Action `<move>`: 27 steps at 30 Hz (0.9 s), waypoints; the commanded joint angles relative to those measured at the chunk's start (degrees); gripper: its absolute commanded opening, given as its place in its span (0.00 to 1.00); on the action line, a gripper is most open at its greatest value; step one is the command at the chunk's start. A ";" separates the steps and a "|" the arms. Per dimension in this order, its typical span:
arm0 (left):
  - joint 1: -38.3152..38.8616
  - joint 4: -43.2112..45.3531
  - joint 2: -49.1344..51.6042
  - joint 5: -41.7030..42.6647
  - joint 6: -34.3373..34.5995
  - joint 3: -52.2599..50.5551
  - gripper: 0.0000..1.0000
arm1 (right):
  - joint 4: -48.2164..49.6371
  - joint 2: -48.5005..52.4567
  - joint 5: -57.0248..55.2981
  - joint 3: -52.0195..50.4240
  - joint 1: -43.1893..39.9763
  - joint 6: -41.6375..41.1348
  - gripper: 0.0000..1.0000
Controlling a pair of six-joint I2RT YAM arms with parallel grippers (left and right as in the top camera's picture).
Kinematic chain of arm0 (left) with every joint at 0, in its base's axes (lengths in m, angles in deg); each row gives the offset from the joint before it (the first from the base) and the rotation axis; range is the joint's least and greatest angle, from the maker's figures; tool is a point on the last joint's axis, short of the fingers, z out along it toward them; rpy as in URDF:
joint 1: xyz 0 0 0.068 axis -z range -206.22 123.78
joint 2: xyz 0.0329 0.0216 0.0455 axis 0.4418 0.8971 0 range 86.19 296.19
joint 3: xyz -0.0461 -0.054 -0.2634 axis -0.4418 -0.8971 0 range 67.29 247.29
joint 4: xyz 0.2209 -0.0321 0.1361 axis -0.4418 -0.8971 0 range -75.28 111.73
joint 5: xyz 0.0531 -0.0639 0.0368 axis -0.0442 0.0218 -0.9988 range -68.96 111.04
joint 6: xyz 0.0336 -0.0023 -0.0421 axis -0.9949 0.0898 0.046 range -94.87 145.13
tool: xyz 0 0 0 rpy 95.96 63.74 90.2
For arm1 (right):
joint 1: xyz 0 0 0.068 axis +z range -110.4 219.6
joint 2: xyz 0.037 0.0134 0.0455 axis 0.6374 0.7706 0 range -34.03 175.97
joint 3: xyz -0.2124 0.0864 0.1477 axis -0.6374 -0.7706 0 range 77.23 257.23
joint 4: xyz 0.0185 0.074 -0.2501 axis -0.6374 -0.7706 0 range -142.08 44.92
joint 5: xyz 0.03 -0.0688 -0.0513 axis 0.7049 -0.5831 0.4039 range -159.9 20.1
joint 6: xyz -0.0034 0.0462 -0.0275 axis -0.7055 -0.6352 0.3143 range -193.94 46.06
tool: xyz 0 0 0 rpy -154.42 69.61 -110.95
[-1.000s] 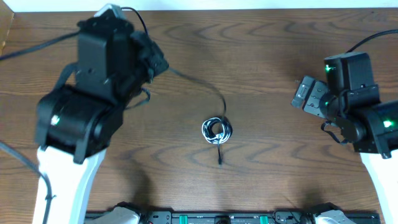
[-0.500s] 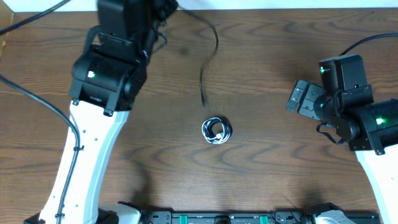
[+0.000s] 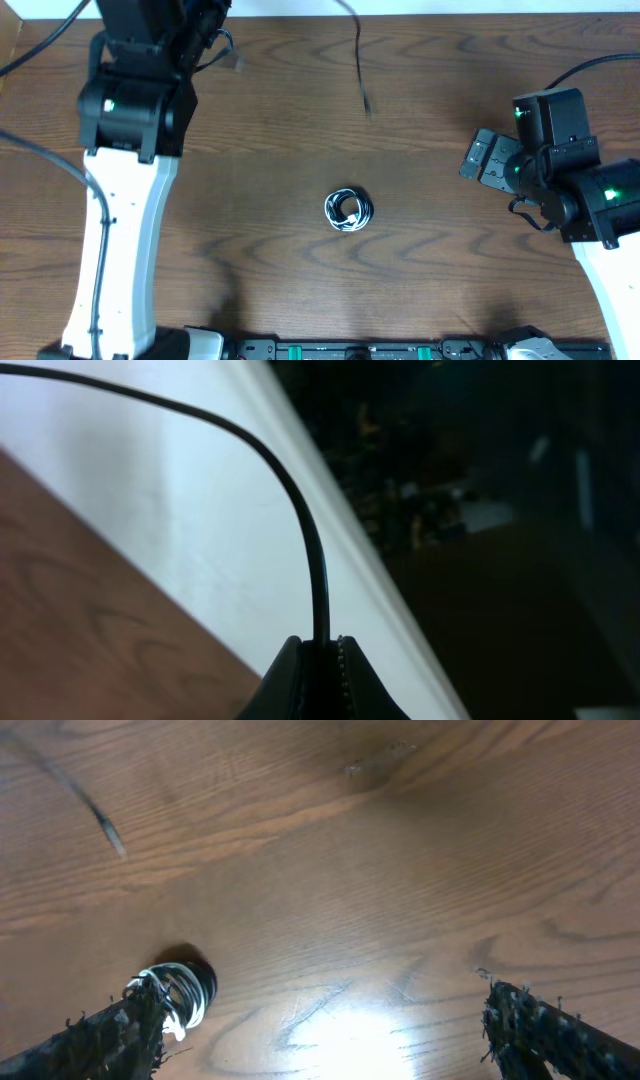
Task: Untangle cables
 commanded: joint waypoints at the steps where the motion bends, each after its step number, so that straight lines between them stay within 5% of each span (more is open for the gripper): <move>1: 0.02 0.20 5.38 2.27 -0.39 0.98 0.08 | 0.31 -0.26 1.42 -0.24 -0.24 0.44 0.99; 13: 0.98 20.35 17.31 14.14 2.40 0.98 0.08 | 0.33 -0.26 2.47 -0.26 -0.02 0.46 0.99; 25: -16.35 12.26 19.67 6.23 -12.98 0.87 0.08 | 3.15 -0.24 2.69 -4.90 -0.02 0.39 0.99; 27: -20.11 10.99 21.81 6.21 -15.76 0.87 0.16 | 4.81 -0.24 3.63 -6.64 -0.02 0.24 0.99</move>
